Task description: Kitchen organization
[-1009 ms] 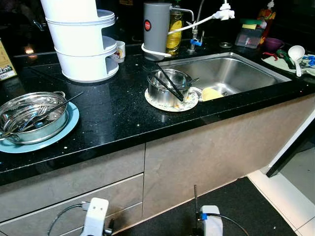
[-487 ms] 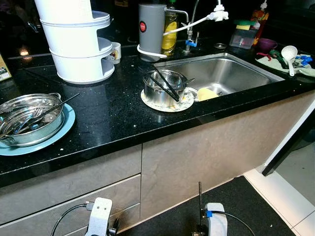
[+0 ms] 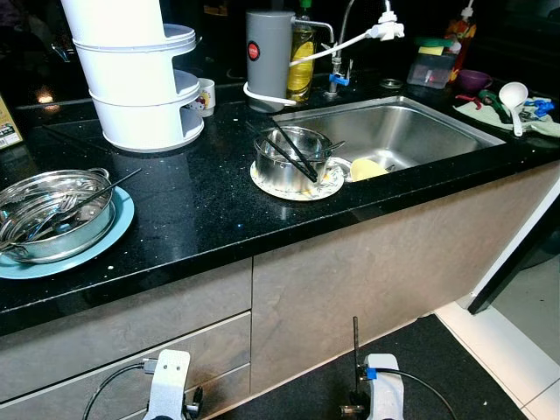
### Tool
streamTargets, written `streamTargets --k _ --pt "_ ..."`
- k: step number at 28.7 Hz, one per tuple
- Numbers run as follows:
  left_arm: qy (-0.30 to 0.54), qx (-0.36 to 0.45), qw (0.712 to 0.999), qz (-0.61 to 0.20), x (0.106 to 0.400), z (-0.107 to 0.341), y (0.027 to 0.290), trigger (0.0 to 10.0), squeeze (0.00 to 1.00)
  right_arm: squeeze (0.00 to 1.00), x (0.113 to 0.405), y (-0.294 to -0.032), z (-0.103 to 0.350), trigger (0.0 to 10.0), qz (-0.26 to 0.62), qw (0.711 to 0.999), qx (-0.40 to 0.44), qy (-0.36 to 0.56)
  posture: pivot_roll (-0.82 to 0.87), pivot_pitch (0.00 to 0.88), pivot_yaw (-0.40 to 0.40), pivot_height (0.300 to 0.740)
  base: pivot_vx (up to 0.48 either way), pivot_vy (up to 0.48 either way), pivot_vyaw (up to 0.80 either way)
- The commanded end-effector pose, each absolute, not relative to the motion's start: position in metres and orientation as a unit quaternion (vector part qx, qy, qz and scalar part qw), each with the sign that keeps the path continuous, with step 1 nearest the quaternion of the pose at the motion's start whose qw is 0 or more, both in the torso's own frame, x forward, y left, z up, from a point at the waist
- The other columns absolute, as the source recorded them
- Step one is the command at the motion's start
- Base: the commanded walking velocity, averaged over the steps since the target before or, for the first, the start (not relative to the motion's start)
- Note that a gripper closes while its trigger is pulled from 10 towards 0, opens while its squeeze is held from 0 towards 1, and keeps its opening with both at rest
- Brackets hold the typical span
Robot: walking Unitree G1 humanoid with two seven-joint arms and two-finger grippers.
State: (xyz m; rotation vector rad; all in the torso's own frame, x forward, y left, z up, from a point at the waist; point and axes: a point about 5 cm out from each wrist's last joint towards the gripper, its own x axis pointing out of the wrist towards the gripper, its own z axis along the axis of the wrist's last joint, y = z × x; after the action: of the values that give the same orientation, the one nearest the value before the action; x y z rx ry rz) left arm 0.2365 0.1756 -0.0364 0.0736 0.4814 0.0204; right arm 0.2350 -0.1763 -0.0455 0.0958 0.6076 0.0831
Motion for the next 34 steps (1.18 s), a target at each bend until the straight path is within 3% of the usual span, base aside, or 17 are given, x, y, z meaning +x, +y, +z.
streamTargets --k 1,23,27,34 --pt "0.245 0.033 0.969 0.011 0.234 -0.039 0.176 10.0 0.0 0.0 0.231 -0.178 -0.048 10.0 0.032 0.951 0.051 0.304 -0.11 0.101 -0.005 0.74 0.0 0.0 0.0" --pt "0.26 0.003 0.965 -0.041 0.234 -0.041 0.162 10.0 0.0 0.0 0.226 -0.181 -0.052 10.0 0.022 0.949 0.052 0.311 -0.12 0.09 0.009 0.74 0.0 0.0 0.0" --pt "0.25 0.028 0.968 -0.006 0.236 -0.039 0.166 10.0 0.0 0.0 0.226 -0.183 -0.052 10.0 0.021 0.949 0.051 0.31 -0.12 0.087 0.01 0.74 0.0 0.0 0.0" --pt "0.244 0.03 0.969 -0.018 0.241 -0.036 0.162 10.0 0.0 0.0 0.226 -0.185 -0.051 10.0 0.02 0.949 0.048 0.311 -0.14 0.091 0.011 0.74 0.0 0.0 0.0"
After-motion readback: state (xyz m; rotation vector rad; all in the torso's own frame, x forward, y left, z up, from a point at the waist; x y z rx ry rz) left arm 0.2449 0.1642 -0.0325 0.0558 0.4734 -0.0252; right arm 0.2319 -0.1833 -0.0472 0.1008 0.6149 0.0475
